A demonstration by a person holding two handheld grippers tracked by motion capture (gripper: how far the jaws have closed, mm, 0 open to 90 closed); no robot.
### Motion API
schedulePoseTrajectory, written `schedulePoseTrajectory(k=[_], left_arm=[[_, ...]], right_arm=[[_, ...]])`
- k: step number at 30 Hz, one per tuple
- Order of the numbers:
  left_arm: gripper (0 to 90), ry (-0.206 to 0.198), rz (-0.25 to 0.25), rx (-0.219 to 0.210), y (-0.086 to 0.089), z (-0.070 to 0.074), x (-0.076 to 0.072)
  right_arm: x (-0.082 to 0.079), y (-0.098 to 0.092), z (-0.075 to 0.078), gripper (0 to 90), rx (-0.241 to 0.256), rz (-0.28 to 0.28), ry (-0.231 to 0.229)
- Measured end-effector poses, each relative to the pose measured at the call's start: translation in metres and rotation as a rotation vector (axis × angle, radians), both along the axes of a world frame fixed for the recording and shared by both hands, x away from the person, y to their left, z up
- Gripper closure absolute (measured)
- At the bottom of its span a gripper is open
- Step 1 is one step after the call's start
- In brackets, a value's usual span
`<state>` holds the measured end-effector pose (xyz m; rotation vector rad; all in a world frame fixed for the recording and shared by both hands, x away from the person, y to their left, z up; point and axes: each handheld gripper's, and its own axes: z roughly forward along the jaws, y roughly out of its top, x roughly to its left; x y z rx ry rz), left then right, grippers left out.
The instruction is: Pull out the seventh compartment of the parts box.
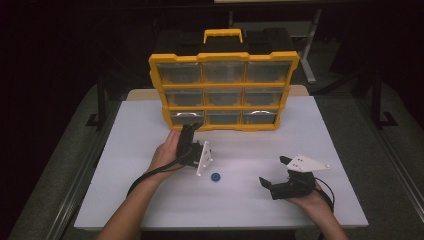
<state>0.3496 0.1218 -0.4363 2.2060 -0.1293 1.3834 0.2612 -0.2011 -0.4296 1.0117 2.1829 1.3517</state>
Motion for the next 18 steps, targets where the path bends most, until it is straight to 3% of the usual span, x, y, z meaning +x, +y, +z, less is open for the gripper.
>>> schedulePoseTrajectory(k=[18], left_arm=[[0.0,-0.076,-0.003,0.081,-0.0027,-0.0013,-0.003]], right_arm=[[0.0001,-0.0001,0.0,0.0,-0.001,0.003,-0.006]])
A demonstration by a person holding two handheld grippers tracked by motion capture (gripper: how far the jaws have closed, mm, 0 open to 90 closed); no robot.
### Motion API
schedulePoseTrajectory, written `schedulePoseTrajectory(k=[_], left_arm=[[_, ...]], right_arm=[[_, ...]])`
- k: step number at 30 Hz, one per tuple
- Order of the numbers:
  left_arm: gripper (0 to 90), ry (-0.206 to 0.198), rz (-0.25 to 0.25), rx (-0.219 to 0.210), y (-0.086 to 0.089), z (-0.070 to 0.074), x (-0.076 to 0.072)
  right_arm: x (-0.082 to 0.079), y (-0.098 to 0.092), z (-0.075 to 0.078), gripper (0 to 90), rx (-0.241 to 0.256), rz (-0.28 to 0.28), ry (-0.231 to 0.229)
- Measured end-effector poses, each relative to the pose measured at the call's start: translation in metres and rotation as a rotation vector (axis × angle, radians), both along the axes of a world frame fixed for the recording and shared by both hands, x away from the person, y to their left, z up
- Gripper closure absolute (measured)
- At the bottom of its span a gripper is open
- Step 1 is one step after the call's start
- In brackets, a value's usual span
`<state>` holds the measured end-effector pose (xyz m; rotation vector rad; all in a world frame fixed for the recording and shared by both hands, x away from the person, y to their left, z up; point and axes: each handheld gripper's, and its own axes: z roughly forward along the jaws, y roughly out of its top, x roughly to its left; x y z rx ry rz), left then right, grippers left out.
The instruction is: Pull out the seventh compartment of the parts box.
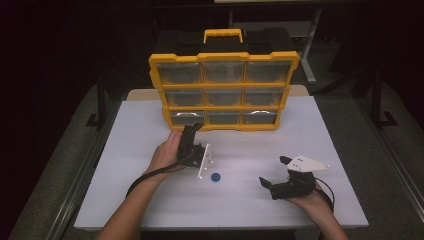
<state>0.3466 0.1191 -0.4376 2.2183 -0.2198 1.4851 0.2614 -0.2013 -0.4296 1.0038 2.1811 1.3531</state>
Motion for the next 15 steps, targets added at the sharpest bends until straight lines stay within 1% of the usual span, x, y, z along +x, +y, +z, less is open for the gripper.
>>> schedulePoseTrajectory(k=[1,5,8,11,12,15], left_arm=[[0.0,-0.002,0.0,0.001,-0.0002,-0.0001,-0.0002],[0.0,-0.012,-0.002,0.013,-0.001,-0.0001,-0.0008],[0.0,-0.025,-0.003,0.031,-0.0015,-0.0012,-0.001],[0.0,-0.031,-0.004,0.035,-0.0019,-0.0014,-0.0014],[0.0,-0.039,-0.006,0.04,-0.0023,-0.0018,-0.0015],[0.0,-0.042,-0.007,0.048,-0.0027,-0.0025,-0.0015]], right_arm=[[-0.0004,0.0,0.0001,0.0,0.002,-0.004,0.006],[-0.0002,0.0,0.0001,0.0,0.001,-0.003,0.002],[-0.0002,-0.0003,0.0002,0.0,0.002,-0.004,0.003],[-0.0004,0.0,0.0001,0.0,0.002,-0.004,0.006],[-0.0004,0.0001,0.0001,0.0,0.002,-0.003,0.006],[-0.0004,0.0001,0.0001,0.0,0.002,-0.004,0.007]])
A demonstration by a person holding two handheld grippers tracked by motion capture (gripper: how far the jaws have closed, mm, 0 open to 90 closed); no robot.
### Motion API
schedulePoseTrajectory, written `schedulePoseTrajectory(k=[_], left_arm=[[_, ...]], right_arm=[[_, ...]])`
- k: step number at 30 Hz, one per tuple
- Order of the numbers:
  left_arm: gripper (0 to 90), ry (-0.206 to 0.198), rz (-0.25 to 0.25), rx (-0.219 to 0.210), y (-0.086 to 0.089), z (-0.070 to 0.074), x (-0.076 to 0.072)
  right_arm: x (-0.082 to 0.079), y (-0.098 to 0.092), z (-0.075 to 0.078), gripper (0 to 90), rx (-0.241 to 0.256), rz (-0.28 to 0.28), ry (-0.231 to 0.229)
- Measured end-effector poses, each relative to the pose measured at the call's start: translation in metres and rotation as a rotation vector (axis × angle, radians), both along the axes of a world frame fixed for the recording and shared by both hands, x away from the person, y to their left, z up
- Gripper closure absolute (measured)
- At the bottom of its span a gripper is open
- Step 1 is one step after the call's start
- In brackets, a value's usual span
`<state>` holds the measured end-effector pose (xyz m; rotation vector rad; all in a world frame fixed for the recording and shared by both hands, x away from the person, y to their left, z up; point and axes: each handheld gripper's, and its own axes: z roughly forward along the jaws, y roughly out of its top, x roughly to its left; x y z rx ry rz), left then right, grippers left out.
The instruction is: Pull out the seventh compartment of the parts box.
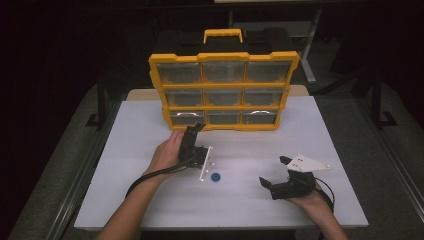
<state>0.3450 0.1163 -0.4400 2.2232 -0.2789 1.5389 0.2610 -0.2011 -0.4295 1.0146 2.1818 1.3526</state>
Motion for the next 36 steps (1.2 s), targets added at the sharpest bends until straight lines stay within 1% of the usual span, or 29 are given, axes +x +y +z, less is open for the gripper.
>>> schedulePoseTrajectory(k=[2,5,10,14,24,34,36], left_arm=[[0.0,0.002,-0.002,-0.001,-0.001,0.0,0.0],[0.0,-0.002,0.0,0.014,-0.002,0.0,0.001],[0.0,-0.009,0.008,0.008,-0.002,0.002,0.003],[0.0,-0.013,0.016,0.015,-0.002,0.003,0.005],[0.0,-0.034,0.023,0.011,-0.003,0.008,0.012],[0.0,-0.047,0.029,0.002,-0.004,0.008,0.019],[0.0,-0.054,0.033,0.013,-0.004,0.009,0.02]], right_arm=[[0.0,0.0,0.0,0.0,0.001,-0.001,0.002],[0.0,-0.001,0.0,0.0,0.003,-0.002,0.003],[0.0,-0.002,0.0,0.0,0.006,-0.005,0.002],[0.0,-0.001,0.0,0.0,0.007,-0.005,0.003],[0.001,-0.001,0.0,0.0,0.007,-0.005,0.003],[0.001,-0.002,0.0,0.0,0.005,-0.006,0.002],[0.001,-0.002,-0.001,0.0,0.004,-0.004,0.002]])
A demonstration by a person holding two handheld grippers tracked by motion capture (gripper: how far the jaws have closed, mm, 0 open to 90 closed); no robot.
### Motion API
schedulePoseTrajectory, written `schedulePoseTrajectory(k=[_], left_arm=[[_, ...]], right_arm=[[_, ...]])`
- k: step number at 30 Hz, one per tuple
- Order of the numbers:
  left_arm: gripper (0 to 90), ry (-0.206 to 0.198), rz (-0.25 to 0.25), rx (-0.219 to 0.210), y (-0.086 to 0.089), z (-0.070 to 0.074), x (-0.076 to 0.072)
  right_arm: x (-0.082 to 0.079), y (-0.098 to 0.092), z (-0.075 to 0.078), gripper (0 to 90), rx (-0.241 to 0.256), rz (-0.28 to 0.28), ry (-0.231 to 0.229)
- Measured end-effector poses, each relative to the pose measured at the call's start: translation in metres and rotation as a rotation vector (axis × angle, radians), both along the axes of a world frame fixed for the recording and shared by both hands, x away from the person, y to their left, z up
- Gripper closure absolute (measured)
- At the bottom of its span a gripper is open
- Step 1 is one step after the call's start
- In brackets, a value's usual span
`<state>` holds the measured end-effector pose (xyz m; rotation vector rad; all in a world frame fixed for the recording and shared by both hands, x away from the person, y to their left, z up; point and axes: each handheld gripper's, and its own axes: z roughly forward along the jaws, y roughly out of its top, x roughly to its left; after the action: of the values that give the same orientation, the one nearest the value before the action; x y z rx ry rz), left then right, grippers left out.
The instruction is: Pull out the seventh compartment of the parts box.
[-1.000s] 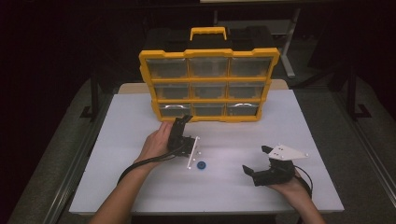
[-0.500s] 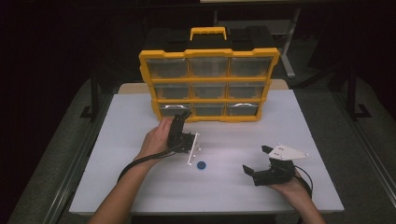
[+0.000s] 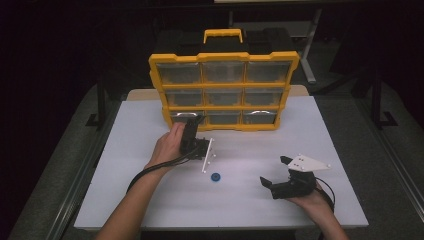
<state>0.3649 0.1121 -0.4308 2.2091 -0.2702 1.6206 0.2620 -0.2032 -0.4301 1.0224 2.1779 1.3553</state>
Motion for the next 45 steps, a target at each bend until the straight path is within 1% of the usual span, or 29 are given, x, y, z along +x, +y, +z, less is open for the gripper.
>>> schedulePoseTrajectory(k=[1,2,3,4,5,7,11,13,19,20,21,22,23,28,31,32,33,37,39,45], left_arm=[[0.0,-0.001,0.003,-0.001,0.0,0.0,0.001],[0.0,-0.005,0.01,0.007,0.0,0.002,0.001],[0.0,-0.005,0.008,-0.003,0.0,0.001,0.003],[0.0,-0.007,0.013,0.006,0.0,0.002,0.003],[0.0,-0.01,0.012,-0.005,0.0,0.002,0.005],[0.0,-0.012,0.015,-0.007,0.0,0.001,0.006],[0.0,-0.014,0.026,-0.007,0.001,0.0,0.009],[0.0,-0.023,0.029,0.002,0.002,-0.001,0.01],[0.0,-0.032,0.046,0.001,0.007,-0.002,0.014],[0.0,-0.037,0.05,0.003,0.007,-0.002,0.015],[0.0,-0.042,0.073,0.038,0.008,-0.001,0.014],[0.0,-0.037,0.06,0.002,0.008,-0.003,0.015],[0.0,-0.043,0.078,0.042,0.008,-0.002,0.014],[0.0,-0.055,0.084,0.049,0.008,-0.003,0.015],[0.0,-0.063,0.091,0.063,0.009,-0.005,0.016],[0.0,-0.071,0.101,0.078,0.01,-0.005,0.016],[0.0,-0.073,0.104,0.082,0.01,-0.006,0.016],[0.0,-0.075,0.116,0.079,0.013,-0.006,0.018],[0.0,-0.079,0.117,0.069,0.014,-0.006,0.019],[0.0,-0.087,0.133,0.075,0.017,-0.005,0.02]], right_arm=[[0.0,0.0,0.0,0.0,0.001,0.0,0.001],[0.0,0.0,0.0,0.0,0.0,0.0,-0.001],[0.0,0.0,0.0,0.0,0.0,-0.001,0.0],[0.0,0.0,0.0,0.0,0.001,-0.001,0.0],[0.0,0.0,0.0,0.0,0.003,-0.001,0.001],[0.0,0.0,0.0,0.0,0.001,-0.001,-0.001],[0.0,-0.001,0.0,0.0,0.002,-0.001,0.0],[0.0,-0.001,0.0,0.0,0.002,-0.001,-0.001],[0.0,-0.001,0.0,0.0,0.007,-0.003,0.0],[0.0,-0.001,0.0,0.0,0.005,-0.003,0.004],[0.0,-0.001,0.0,0.0,0.007,-0.004,0.006],[0.0,0.0,0.0,0.0,0.008,-0.005,0.007],[0.0,0.0,0.0,0.0,0.007,-0.004,0.002],[-0.001,0.0,0.0,0.0,0.005,-0.007,0.004],[-0.001,-0.001,0.0,0.0,0.007,-0.009,0.003],[-0.001,-0.001,0.0,0.0,0.007,-0.01,0.003],[-0.001,-0.001,0.0,0.0,0.006,-0.009,0.004],[-0.001,-0.001,0.0,0.0,0.004,-0.009,0.004],[-0.001,-0.001,0.0,0.0,0.004,-0.008,0.003],[-0.001,-0.001,0.0,0.0,0.004,-0.009,0.004]])
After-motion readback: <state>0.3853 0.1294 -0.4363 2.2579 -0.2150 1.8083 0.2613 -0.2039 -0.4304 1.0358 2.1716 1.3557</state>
